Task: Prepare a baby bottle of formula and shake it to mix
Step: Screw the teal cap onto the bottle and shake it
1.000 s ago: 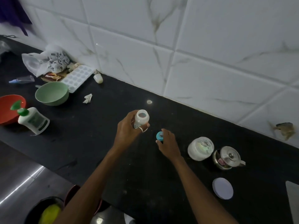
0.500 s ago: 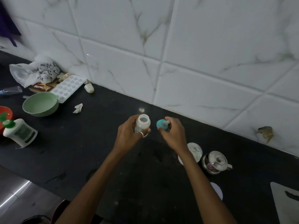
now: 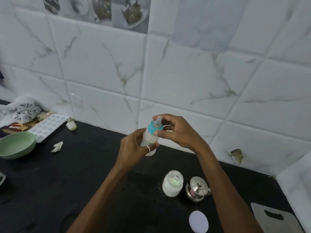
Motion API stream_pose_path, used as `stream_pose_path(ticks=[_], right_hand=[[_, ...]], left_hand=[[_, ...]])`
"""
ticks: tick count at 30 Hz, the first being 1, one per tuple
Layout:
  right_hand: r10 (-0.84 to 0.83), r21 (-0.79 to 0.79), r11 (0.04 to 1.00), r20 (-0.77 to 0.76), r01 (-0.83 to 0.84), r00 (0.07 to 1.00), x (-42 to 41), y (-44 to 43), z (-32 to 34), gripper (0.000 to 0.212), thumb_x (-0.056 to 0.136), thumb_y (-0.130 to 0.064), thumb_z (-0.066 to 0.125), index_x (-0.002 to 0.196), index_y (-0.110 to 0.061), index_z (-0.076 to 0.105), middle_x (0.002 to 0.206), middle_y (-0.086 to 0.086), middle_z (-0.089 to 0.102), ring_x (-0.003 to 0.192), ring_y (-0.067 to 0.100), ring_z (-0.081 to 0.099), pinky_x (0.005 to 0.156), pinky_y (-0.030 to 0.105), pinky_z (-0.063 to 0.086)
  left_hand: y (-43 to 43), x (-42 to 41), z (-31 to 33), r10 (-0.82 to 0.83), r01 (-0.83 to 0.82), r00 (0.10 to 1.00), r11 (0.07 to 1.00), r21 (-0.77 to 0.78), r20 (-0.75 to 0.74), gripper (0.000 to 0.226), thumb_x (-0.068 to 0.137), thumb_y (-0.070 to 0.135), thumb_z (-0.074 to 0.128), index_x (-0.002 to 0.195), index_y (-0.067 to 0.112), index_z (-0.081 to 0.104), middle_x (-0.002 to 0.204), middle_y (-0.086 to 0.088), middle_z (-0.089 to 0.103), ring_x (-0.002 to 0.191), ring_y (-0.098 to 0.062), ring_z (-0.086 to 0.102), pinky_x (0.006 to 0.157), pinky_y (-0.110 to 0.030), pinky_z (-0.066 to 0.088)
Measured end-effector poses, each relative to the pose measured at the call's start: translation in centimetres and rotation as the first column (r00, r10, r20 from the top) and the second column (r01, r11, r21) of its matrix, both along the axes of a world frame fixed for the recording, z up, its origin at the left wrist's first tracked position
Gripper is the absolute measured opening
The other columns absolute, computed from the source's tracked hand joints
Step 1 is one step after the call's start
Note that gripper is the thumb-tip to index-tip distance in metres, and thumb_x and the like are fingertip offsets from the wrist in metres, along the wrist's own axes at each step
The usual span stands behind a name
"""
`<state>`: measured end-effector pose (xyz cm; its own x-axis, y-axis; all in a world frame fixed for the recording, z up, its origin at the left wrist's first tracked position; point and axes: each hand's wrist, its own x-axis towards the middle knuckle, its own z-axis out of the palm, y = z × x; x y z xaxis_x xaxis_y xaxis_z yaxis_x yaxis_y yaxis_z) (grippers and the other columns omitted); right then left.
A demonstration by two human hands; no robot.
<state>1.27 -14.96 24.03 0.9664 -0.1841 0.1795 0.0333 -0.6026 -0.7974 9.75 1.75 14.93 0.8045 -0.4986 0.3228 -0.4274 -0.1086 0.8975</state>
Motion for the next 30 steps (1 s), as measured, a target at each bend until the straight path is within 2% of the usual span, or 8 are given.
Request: stream_pose_path(ticks=[4, 7, 12, 17, 20, 24, 26, 30], right_hand=[[0.015, -0.011, 1.000, -0.023, -0.016, 1.000, -0.7, -0.7, 0.5, 0.047, 0.090, -0.021, 0.079, 0.135, -0.020, 0.065, 0.131, -0.006, 0.068, 0.115, 0.015, 0.067, 0.101, 0.032, 0.056], [0.021, -0.016, 1.000, -0.039, -0.022, 0.999, -1.0, -1.1, 0.6, 0.047, 0.090, -0.021, 0.078, 0.135, -0.017, 0.065, 0.133, -0.005, 0.067, 0.117, 0.017, 0.066, 0.102, 0.036, 0.056], [0.003, 0.094, 0.996, -0.024, 0.000, 1.000, -1.7, -1.1, 0.4, 0.042, 0.090, -0.014, 0.077, 0.131, -0.013, 0.066, 0.132, -0.006, 0.068, 0.117, 0.015, 0.068, 0.103, 0.035, 0.055], [-0.145, 0.121, 0.983, 0.061, 0.137, 0.988, -2.1, 0.3, -1.0, 0.039, 0.087, -0.021, 0.081, 0.124, -0.021, 0.068, 0.121, -0.009, 0.072, 0.111, 0.013, 0.069, 0.099, 0.035, 0.058], [-0.279, 0.062, 0.960, 0.108, 0.273, 0.954, -2.2, 1.4, -1.5, 0.040, 0.084, -0.030, 0.083, 0.120, -0.020, 0.069, 0.116, -0.007, 0.072, 0.105, 0.010, 0.068, 0.091, 0.026, 0.059], [-0.364, 0.013, 0.931, 0.128, 0.365, 0.923, -2.4, 2.2, -1.5, 0.043, 0.082, -0.037, 0.084, 0.116, -0.018, 0.067, 0.113, -0.007, 0.071, 0.100, 0.008, 0.067, 0.077, 0.007, 0.052], [-0.368, -0.005, 0.928, 0.127, 0.372, 0.921, -2.5, 2.2, -1.3, 0.043, 0.082, -0.040, 0.084, 0.114, -0.019, 0.066, 0.113, -0.007, 0.070, 0.098, 0.007, 0.067, 0.075, 0.005, 0.051], [-0.409, -0.016, 0.909, 0.154, 0.416, 0.900, -2.5, 2.4, -1.4, 0.046, 0.079, -0.044, 0.086, 0.111, -0.021, 0.062, 0.110, -0.007, 0.068, 0.092, 0.004, 0.065, 0.073, 0.003, 0.050]], left_hand=[[-0.8, -0.8, 1.0, -0.023, 0.024, 0.999, 0.999, -0.026, 0.044, 0.053, 0.071, 0.040, 0.088, 0.118, 0.028, 0.066, 0.096, 0.025, 0.067, 0.092, 0.007, 0.065, 0.075, -0.007, 0.050], [-1.2, -1.3, 1.4, -0.036, 0.038, 0.998, 0.998, -0.040, 0.043, 0.050, 0.072, 0.038, 0.087, 0.117, 0.032, 0.066, 0.096, 0.028, 0.067, 0.092, 0.006, 0.065, 0.075, -0.006, 0.049], [-1.4, -1.6, 1.9, -0.039, 0.039, 0.999, 0.999, -0.026, 0.035, 0.054, 0.071, 0.039, 0.087, 0.121, 0.028, 0.066, 0.099, 0.026, 0.066, 0.092, 0.006, 0.065, 0.076, -0.006, 0.050], [-1.5, -2.1, 2.1, -0.010, 0.012, 0.999, 0.999, -0.044, 0.042, 0.053, 0.071, 0.038, 0.088, 0.118, 0.026, 0.068, 0.095, 0.026, 0.067, 0.090, 0.009, 0.064, 0.074, -0.004, 0.048], [-1.5, -2.3, 2.1, 0.003, -0.001, 0.999, 0.999, -0.042, 0.045, 0.051, 0.070, 0.038, 0.089, 0.117, 0.028, 0.070, 0.093, 0.024, 0.070, 0.088, 0.006, 0.066, 0.074, -0.008, 0.050], [-1.6, -2.4, 2.1, -0.005, 0.005, 0.997, 1.000, -0.005, 0.074, 0.054, 0.069, 0.041, 0.088, 0.119, 0.031, 0.069, 0.092, 0.028, 0.068, 0.088, 0.005, 0.066, 0.076, -0.012, 0.053], [-1.7, -2.5, 2.2, -0.010, 0.010, 0.997, 1.000, 0.001, 0.080, 0.056, 0.068, 0.042, 0.087, 0.119, 0.030, 0.069, 0.093, 0.028, 0.068, 0.088, 0.004, 0.067, 0.077, -0.013, 0.054], [-1.9, -2.8, 2.3, -0.005, 0.006, 0.997, 1.000, -0.013, 0.079, 0.054, 0.069, 0.035, 0.088, 0.119, 0.026, 0.069, 0.089, 0.030, 0.064, 0.089, 0.011, 0.064, 0.073, -0.006, 0.050]])
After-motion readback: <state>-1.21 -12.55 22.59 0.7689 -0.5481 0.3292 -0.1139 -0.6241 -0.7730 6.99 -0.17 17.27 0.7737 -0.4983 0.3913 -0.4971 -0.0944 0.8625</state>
